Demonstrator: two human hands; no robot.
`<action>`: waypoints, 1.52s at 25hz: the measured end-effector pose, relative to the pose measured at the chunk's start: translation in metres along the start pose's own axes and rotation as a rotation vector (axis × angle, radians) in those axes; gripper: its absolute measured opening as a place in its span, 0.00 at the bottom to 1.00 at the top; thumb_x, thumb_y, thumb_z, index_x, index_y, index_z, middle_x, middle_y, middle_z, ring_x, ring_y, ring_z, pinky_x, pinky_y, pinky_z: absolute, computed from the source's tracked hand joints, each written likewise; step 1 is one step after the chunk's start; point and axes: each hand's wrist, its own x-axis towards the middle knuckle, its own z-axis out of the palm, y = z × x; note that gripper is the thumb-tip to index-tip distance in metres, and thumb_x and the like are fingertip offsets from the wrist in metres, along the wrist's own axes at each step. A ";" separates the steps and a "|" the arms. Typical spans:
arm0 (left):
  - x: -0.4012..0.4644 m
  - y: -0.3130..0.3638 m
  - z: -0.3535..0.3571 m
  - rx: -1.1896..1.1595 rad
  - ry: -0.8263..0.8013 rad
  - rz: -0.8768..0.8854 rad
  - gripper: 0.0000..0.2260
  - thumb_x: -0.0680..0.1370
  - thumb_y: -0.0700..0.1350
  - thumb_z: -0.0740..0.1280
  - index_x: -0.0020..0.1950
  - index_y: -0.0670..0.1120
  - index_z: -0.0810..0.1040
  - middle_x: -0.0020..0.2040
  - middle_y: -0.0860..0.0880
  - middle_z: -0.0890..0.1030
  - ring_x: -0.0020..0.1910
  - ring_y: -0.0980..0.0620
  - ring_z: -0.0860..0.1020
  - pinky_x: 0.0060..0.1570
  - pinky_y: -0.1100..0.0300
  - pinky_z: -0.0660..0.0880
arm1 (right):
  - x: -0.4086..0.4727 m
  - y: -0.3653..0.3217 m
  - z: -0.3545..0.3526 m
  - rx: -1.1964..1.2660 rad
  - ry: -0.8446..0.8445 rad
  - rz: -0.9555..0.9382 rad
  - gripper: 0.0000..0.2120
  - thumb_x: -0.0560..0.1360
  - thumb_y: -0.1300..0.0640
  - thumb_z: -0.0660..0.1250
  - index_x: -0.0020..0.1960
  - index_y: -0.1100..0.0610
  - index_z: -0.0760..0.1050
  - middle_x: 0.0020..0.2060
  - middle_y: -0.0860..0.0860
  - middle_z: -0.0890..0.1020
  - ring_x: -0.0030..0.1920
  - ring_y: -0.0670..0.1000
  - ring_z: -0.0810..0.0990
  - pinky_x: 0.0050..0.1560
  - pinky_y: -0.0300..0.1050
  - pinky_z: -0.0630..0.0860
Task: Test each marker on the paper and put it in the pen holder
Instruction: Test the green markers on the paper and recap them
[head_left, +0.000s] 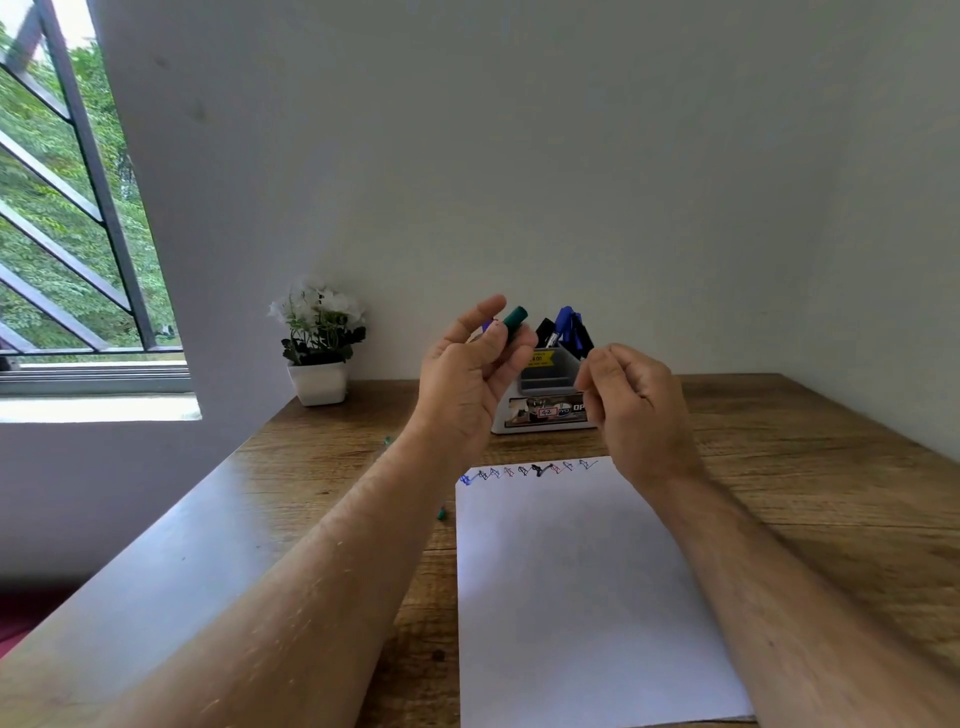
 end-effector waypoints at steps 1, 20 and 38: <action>0.000 -0.001 0.000 0.015 -0.018 0.001 0.12 0.82 0.33 0.60 0.59 0.41 0.80 0.46 0.41 0.85 0.44 0.50 0.84 0.43 0.61 0.82 | 0.000 0.001 0.000 0.025 0.006 0.004 0.16 0.81 0.52 0.57 0.39 0.58 0.75 0.26 0.50 0.72 0.25 0.45 0.67 0.26 0.39 0.63; -0.009 -0.038 -0.003 1.633 -0.300 0.122 0.11 0.83 0.44 0.59 0.55 0.50 0.81 0.52 0.52 0.79 0.52 0.50 0.79 0.52 0.53 0.78 | 0.006 -0.015 -0.026 0.003 0.175 0.446 0.08 0.79 0.56 0.66 0.46 0.59 0.78 0.29 0.55 0.82 0.22 0.50 0.75 0.22 0.39 0.72; -0.003 -0.056 -0.010 1.756 -0.500 0.010 0.14 0.72 0.59 0.74 0.55 0.56 0.83 0.51 0.56 0.81 0.51 0.55 0.78 0.53 0.57 0.77 | -0.011 0.017 -0.024 -0.382 -0.002 0.518 0.05 0.71 0.55 0.68 0.38 0.56 0.76 0.34 0.53 0.83 0.32 0.49 0.80 0.28 0.38 0.70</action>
